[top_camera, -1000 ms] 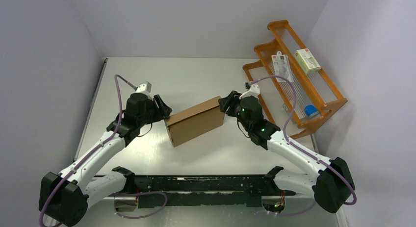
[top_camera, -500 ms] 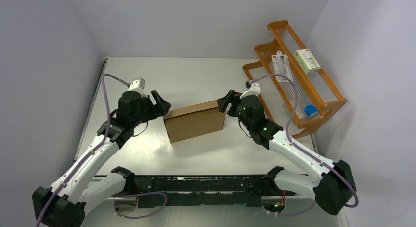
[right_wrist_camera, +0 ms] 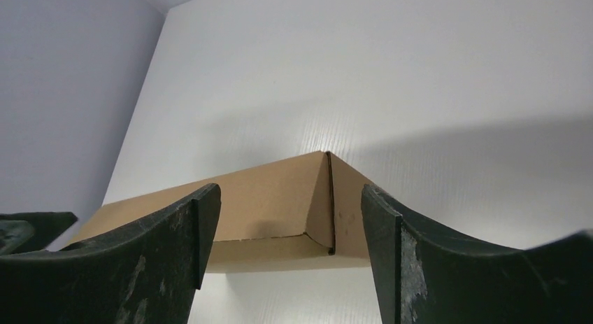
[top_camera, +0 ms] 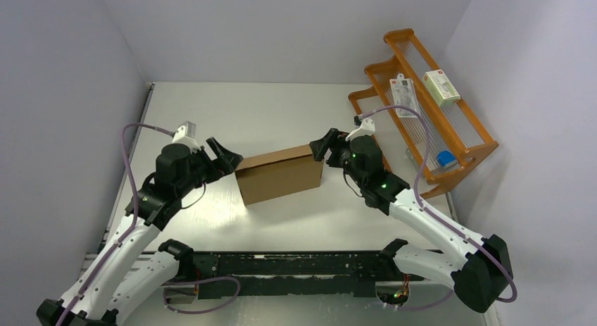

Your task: Fold the paper box

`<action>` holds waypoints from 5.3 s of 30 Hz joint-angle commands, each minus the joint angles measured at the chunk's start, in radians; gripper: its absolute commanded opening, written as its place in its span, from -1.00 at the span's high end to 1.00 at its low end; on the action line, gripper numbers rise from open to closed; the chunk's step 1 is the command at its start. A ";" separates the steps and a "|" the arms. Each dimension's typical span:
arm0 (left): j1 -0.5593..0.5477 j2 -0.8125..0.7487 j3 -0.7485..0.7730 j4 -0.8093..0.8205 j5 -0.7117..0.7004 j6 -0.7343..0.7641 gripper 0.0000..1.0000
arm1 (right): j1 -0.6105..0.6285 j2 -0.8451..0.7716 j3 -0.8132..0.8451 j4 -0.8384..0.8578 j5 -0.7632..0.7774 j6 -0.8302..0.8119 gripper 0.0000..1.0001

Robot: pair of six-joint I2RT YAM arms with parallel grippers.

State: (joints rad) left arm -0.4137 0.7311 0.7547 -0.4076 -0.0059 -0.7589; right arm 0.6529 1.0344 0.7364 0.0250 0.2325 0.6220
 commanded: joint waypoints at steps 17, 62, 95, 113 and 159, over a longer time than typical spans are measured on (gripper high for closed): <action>0.007 -0.036 -0.234 0.230 0.160 -0.247 -0.23 | -0.001 0.045 -0.168 0.171 -0.121 0.167 -0.24; 0.053 0.287 -0.005 0.205 0.410 0.221 -0.75 | 0.059 0.049 -0.171 0.210 0.024 0.565 -0.80; 0.052 0.390 -0.153 0.509 0.416 0.017 -0.63 | 0.060 0.430 -0.084 0.610 -0.125 0.503 0.36; 0.052 0.351 -0.147 0.471 0.317 -0.008 -0.65 | 0.033 0.475 0.067 0.551 -0.198 0.449 -0.59; 0.117 0.611 -0.078 0.671 0.352 -0.010 -0.68 | 0.115 0.630 0.175 0.538 -0.107 0.331 0.53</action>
State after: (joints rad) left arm -0.3298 1.2881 0.6365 0.2005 0.3553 -0.8055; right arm 0.7387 1.6268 0.8593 0.6098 0.1902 1.0042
